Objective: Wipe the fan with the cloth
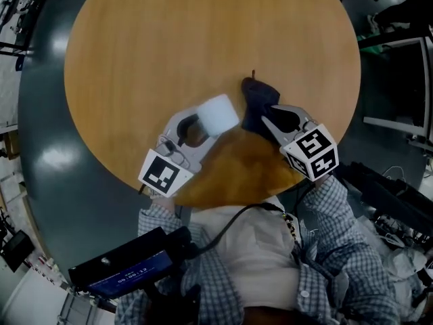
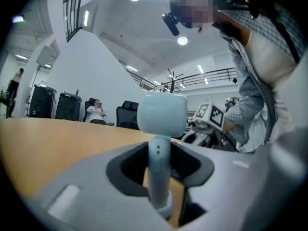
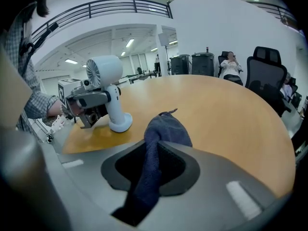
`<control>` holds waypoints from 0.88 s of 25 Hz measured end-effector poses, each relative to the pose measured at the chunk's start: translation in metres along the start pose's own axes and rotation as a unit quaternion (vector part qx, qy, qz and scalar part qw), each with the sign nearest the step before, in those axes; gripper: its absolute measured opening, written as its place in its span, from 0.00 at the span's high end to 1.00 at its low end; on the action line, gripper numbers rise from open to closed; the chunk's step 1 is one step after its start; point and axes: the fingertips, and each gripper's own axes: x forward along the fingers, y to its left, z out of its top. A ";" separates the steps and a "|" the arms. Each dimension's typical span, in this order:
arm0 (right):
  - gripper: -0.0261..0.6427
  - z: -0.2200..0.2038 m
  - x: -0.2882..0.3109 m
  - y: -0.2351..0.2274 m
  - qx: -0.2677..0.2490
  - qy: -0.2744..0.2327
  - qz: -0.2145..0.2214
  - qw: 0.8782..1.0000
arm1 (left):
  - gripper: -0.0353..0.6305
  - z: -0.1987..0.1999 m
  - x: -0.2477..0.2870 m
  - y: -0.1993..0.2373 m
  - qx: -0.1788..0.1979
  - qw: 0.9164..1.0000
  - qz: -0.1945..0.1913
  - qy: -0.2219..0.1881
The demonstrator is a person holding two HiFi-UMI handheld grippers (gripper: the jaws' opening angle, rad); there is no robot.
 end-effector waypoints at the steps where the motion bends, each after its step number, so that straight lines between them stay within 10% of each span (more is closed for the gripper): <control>1: 0.85 0.000 0.000 0.001 -0.001 0.000 -0.001 1.000 | 0.74 -0.001 -0.002 0.000 0.002 1.000 0.001 0.001; 22: 0.60 -0.002 0.010 -0.016 -0.033 -0.014 -0.050 0.998 | 0.57 -0.035 -0.009 0.013 0.002 0.998 0.027 0.060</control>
